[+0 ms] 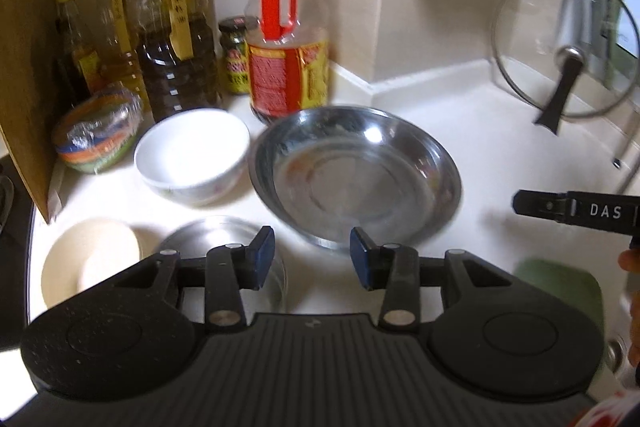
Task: Organize plates and bowls
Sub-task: 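Lower the steel dish onto the white plate and open both grippers, then move both grippers to the edge of the green square plate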
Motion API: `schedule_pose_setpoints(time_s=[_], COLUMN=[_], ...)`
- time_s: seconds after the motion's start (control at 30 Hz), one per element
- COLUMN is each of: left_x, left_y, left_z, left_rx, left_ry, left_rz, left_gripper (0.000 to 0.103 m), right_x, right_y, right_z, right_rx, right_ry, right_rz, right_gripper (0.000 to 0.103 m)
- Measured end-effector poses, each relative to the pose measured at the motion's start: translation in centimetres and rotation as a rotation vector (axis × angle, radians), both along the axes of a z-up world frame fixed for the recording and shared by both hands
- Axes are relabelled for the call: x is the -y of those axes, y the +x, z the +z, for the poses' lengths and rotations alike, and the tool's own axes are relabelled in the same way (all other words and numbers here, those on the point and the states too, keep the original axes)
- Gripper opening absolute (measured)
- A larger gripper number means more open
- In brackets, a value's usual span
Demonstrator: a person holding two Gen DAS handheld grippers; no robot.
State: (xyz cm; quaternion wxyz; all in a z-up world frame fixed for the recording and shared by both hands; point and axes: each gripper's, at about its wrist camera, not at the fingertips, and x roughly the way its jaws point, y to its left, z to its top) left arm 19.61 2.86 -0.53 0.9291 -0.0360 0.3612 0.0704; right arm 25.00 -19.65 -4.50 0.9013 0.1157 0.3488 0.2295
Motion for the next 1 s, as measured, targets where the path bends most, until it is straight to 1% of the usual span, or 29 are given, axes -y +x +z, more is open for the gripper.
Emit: schedule_pose_setpoints(time_s=[0.03,0.07,0.23,0.4,0.6,0.8,1.0], left_x=[0.0,-0.1,-0.6,-1.6,-2.6,-3.0,-2.8], left_y=[-0.5,-1.1,-3.9,-6.4,-9.3,-11.7,-13.1], left_z=[0.0,0.0,-0.1,-0.4,-1.0,-1.2,-1.1], left_rx=[-0.009,-0.019,-0.05,-0.072,-0.1,-0.107,-0.111], left_ry=[-0.001,0.002,0.011,0.025,0.009,0.008,0.0], left_rz=[-0.014,-0.027,-0.078,-0.126,-0.177,-0.226,-0.266], left_gripper=[0.039,0.039,0.039,0.039,0.039,0.039,0.039], right_x=[0.0,0.1,-0.1,-0.6,-1.9,-2.8,-3.1], right_y=[-0.7,-1.7,-6.2,-10.4,-15.2,-19.1,-22.3], right_z=[0.1,0.2,0.2,-0.1,0.0,0.0,-0.2], right_rx=[0.0,0.001,-0.013,-0.041,-0.048,-0.064,-0.082], right_ry=[0.002,0.002,-0.019,-0.029,-0.055,-0.074,-0.096], right_rz=[-0.004,-0.008,-0.019,-0.058,-0.121,-0.173,-0.231], right_gripper=[0.058,0.061,0.062,0.063,0.068,0.07,0.07])
